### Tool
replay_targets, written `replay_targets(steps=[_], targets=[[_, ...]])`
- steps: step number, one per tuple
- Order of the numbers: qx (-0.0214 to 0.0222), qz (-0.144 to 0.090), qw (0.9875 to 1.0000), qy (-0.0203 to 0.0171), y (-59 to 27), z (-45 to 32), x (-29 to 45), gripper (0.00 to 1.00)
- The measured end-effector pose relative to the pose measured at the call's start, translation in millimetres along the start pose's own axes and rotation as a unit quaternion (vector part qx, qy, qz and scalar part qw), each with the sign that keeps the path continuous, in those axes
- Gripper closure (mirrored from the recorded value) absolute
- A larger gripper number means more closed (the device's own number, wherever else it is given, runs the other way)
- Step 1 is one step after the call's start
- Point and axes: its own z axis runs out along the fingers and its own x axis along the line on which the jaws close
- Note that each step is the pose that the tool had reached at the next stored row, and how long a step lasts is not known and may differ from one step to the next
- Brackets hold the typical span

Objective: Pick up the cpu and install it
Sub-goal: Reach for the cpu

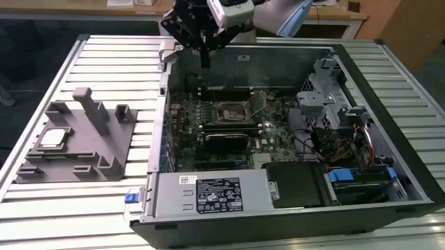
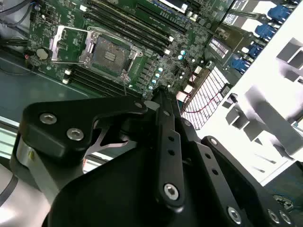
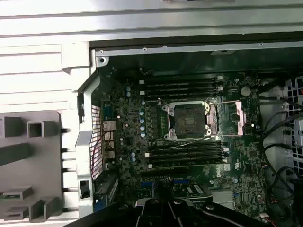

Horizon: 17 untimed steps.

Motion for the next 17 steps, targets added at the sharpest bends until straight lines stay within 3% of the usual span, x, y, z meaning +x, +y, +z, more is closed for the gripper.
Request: replay_targets(steps=[11,17], targets=[[0.0000,0.000,1.0000,0.0000,0.0,0.0,0.1,0.89],[0.0000,0.000,1.0000,0.0000,-0.5,-0.2,5.9,0.89]])
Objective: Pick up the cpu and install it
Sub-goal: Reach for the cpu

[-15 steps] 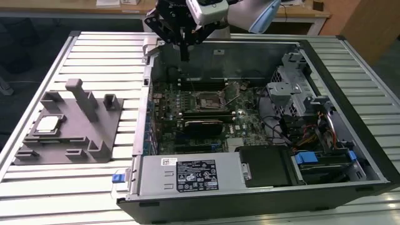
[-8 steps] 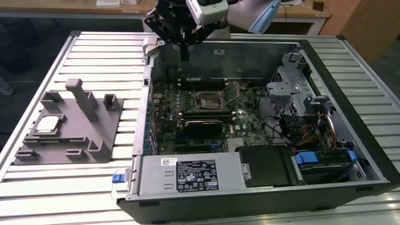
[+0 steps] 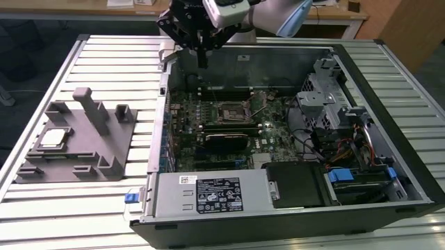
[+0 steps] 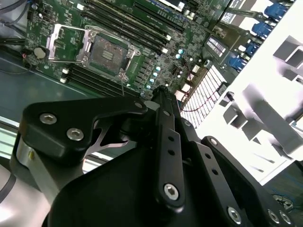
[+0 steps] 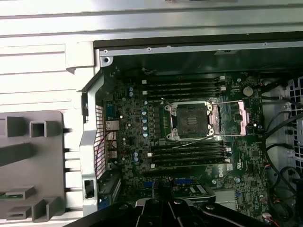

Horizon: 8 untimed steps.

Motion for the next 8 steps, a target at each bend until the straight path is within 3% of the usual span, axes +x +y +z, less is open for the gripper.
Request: replay_targets(steps=[8], targets=[[0.0000,0.000,1.0000,0.0000,-0.7,-0.3,9.9,0.89]])
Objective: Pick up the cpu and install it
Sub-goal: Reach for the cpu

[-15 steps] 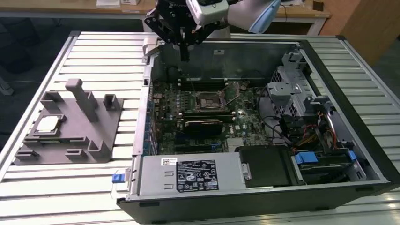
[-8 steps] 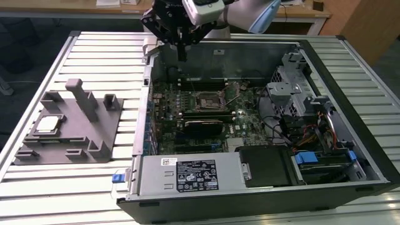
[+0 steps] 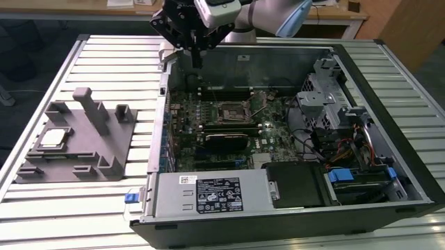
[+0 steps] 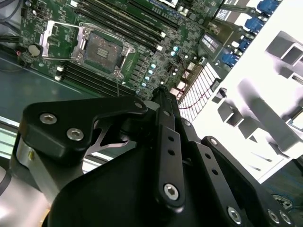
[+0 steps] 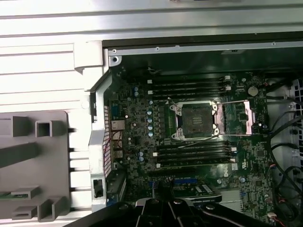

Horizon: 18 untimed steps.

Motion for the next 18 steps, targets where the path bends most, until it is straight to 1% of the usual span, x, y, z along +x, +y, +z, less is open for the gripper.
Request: replay_targets(steps=[12,18], targets=[[0.0000,0.000,1.0000,0.0000,-1.2,-0.4,15.4,0.89],[0.0000,0.000,1.0000,0.0000,-1.9,-0.7,24.9,0.89]])
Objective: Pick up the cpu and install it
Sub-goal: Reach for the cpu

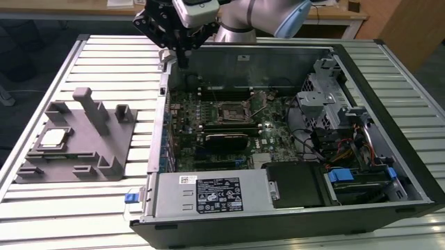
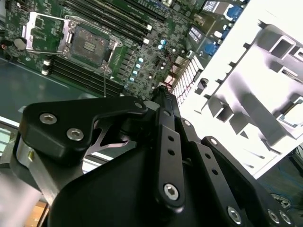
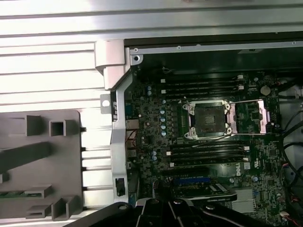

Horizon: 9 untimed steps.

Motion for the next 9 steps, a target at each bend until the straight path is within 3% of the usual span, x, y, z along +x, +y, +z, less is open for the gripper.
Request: replay_targets(steps=[9], targets=[[0.0000,0.000,1.0000,0.0000,-1.2,-0.5,15.7,0.89]])
